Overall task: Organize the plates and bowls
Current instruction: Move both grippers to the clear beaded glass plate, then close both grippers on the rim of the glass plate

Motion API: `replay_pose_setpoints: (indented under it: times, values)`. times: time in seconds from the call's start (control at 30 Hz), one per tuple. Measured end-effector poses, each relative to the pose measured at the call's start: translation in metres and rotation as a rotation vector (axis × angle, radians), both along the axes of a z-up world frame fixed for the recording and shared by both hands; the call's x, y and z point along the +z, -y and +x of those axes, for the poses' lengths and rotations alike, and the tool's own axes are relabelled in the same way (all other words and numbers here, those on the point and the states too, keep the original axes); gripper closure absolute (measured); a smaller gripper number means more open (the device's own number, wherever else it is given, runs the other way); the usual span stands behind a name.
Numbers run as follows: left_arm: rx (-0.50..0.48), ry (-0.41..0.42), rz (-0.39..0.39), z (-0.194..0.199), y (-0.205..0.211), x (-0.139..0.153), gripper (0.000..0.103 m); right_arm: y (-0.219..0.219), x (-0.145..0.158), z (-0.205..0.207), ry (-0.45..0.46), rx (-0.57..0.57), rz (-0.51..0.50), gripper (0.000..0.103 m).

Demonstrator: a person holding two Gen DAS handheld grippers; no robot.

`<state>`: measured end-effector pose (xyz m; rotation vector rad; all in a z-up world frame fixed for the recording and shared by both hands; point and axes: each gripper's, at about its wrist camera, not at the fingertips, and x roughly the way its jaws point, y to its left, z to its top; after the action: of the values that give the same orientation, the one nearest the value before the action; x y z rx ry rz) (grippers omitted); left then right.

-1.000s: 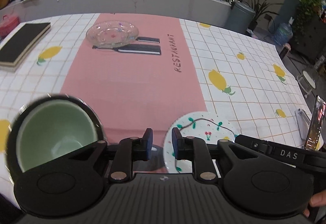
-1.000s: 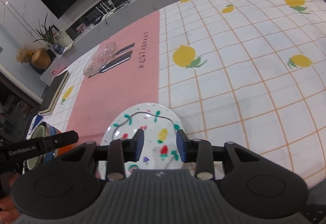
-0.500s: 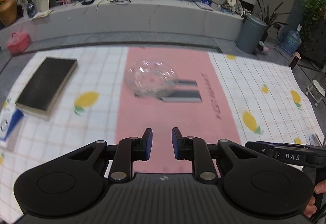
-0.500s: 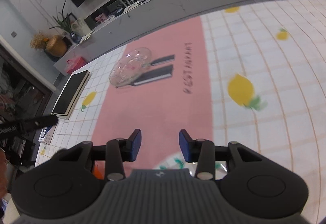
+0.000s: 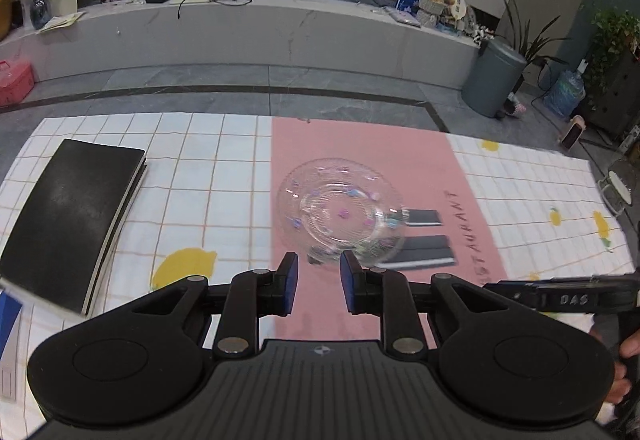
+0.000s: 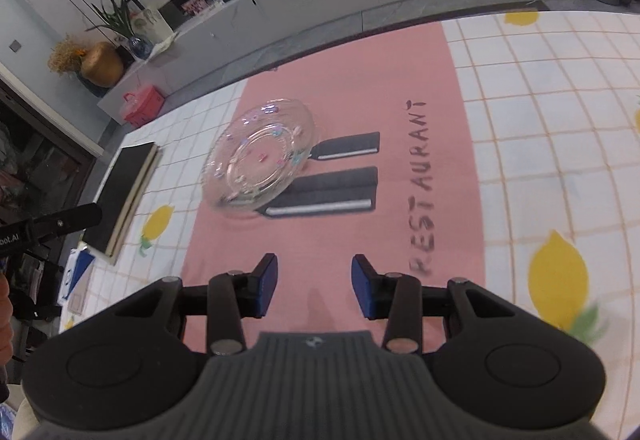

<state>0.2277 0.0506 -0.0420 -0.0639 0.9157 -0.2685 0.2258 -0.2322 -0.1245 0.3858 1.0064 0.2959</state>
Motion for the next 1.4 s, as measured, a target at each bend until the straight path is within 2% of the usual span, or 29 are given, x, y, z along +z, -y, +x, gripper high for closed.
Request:
replay_pose_setpoints:
  times: [0.1, 0.37, 0.6, 0.7, 0.9, 0.97, 1.03, 1.1, 1.17, 1.4]
  values:
    - [-0.010, -0.011, 0.003, 0.019, -0.004, -0.019, 0.076, -0.005, -0.007, 0.024, -0.005, 0.010, -0.003, 0.062]
    - [0.042, -0.073, -0.084, 0.060, -0.019, -0.063, 0.074, -0.013, -0.023, 0.080, -0.024, -0.016, 0.054, 0.062]
    - [0.085, -0.119, -0.112, 0.081, -0.023, -0.088, 0.071, -0.014, -0.039, 0.107, -0.054, -0.054, 0.084, 0.064]
    - [0.098, -0.120, -0.140, 0.086, -0.023, -0.091, 0.071, -0.013, -0.043, 0.112, -0.049, -0.056, 0.114, 0.067]
    - [0.110, -0.099, -0.136, 0.090, -0.020, -0.093, 0.071, -0.016, -0.047, 0.119, -0.053, -0.051, 0.141, 0.078]
    - [0.116, -0.095, -0.138, 0.091, -0.019, -0.093, 0.073, -0.016, -0.049, 0.121, -0.057, -0.050, 0.155, 0.081]
    - [0.134, -0.096, -0.158, 0.092, -0.017, -0.093, 0.080, -0.016, -0.051, 0.123, -0.068, -0.048, 0.188, 0.081]
    - [0.139, -0.100, -0.167, 0.093, -0.014, -0.094, 0.086, -0.017, -0.052, 0.122, -0.074, -0.059, 0.190, 0.086]
    - [0.150, -0.098, -0.151, 0.093, -0.010, -0.093, 0.086, -0.018, -0.052, 0.121, -0.073, -0.061, 0.163, 0.096]
    - [0.139, -0.102, -0.150, 0.085, -0.009, -0.084, 0.089, -0.009, -0.051, 0.111, -0.101, -0.070, 0.202, 0.096]
